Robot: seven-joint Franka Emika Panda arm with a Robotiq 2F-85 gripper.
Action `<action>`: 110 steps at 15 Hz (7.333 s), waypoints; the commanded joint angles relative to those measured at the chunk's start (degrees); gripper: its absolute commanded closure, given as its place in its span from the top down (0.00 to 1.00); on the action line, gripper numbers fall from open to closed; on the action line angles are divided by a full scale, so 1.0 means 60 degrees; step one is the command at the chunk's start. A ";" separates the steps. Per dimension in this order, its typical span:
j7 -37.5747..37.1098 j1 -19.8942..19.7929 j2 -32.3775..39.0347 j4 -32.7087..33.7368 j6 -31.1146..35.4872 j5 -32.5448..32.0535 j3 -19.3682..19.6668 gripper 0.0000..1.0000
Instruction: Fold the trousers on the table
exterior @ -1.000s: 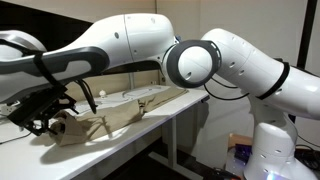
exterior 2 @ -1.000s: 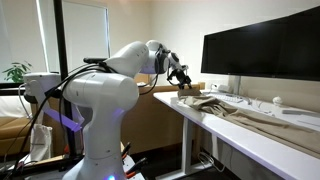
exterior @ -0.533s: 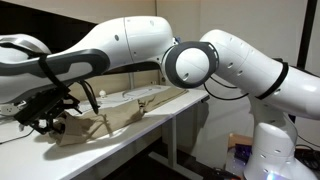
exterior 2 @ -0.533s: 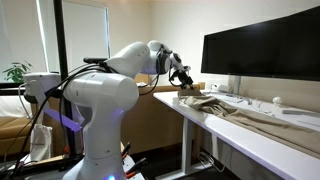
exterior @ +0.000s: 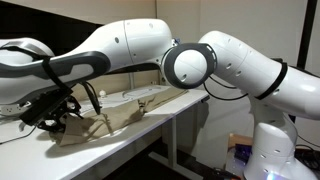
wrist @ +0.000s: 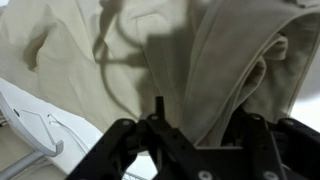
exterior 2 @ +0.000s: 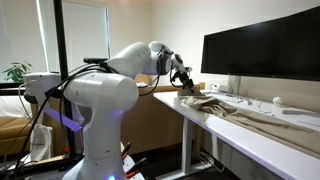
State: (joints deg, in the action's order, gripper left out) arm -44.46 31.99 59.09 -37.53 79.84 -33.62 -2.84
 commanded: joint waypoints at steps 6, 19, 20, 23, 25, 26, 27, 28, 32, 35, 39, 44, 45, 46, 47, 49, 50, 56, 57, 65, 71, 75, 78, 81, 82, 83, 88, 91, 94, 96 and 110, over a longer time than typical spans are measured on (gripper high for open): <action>-0.0071 -0.0033 -0.0072 0.0069 0.0013 0.0403 -0.0288 0.06; 0.0354 0.0634 -0.0764 0.1028 -0.0204 0.0085 -0.0315 0.06; 0.0432 0.0673 -0.0841 0.1101 -0.0258 0.0075 -0.0307 0.06; 0.0895 0.0705 -0.1227 0.1318 -0.0524 0.0153 -0.0367 0.06; 0.1734 0.1003 -0.0824 0.2688 -0.1258 0.0892 0.0523 0.06; 0.2004 0.1040 -0.0818 0.2969 -0.1533 0.1091 0.0742 0.06; 0.2314 0.0996 -0.0846 0.3252 -0.1807 0.1327 0.0876 0.06; 0.2510 0.0916 -0.1201 0.2920 -0.1854 0.1555 0.0980 0.06; 0.3696 0.0519 -0.1777 0.2960 -0.2270 0.2276 0.1163 0.06; 0.4745 0.0043 -0.2291 0.2995 -0.2205 0.2434 0.1249 0.06; 0.5931 -0.0755 -0.2974 0.2999 -0.2096 0.2690 0.1136 0.06; 0.7017 -0.1664 -0.3633 0.3002 -0.1818 0.3026 0.1045 0.06; 0.7014 -0.1878 -0.3732 0.3002 -0.1688 0.3174 0.0994 0.06; 0.6966 -0.2120 -0.3841 0.3002 -0.1621 0.3398 0.0907 0.06; 0.6807 -0.2419 -0.3925 0.3002 -0.1480 0.3727 0.0783 0.06; 0.6675 -0.2885 -0.3991 0.3002 -0.1160 0.4199 0.0656 0.06; 0.6602 -0.3073 -0.4016 0.3001 -0.1009 0.4412 0.0595 0.06; 0.6401 -0.4401 -0.4021 0.2967 -0.0363 0.5552 0.0304 0.06; 0.6403 -0.4626 -0.4024 0.2931 -0.0386 0.5764 0.0242 0.06; 0.6480 -0.6879 -0.4417 0.2937 -0.0538 0.7862 -0.0481 0.06; 0.6588 -0.8712 -0.4386 0.2861 -0.0620 0.9256 -0.0869 0.06; 0.6598 -0.9721 -0.4261 0.2746 -0.0696 0.9952 -0.1012 0.06; 0.6684 -1.0319 -0.4077 0.2649 -0.0876 1.0211 -0.1049 0.06; 0.6763 -1.0651 -0.3771 0.2627 -0.0944 1.0078 -0.0917 0.05; 0.6797 -1.0737 -0.3655 0.2628 -0.0933 1.0002 -0.0865 0.05; 0.6837 -1.0810 -0.3521 0.2619 -0.0900 0.9936 -0.0826 0.05; 0.7001 -1.1074 -0.2794 0.2619 -0.0653 0.9860 -0.0802 0.05; 0.7099 -1.1202 -0.2332 0.2630 -0.0479 0.9858 -0.0838 0.05; 0.7188 -1.1365 -0.1896 0.2620 -0.0369 0.9875 -0.0886 0.05; 0.7164 -1.1489 -0.1620 0.2609 -0.0309 0.9883 -0.0905 0.05; 0.6908 -1.2089 -0.0315 0.2646 0.0125 0.9906 -0.1076 0.05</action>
State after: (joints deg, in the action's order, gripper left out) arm -2.69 -39.54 57.08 -20.80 79.26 25.65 -7.94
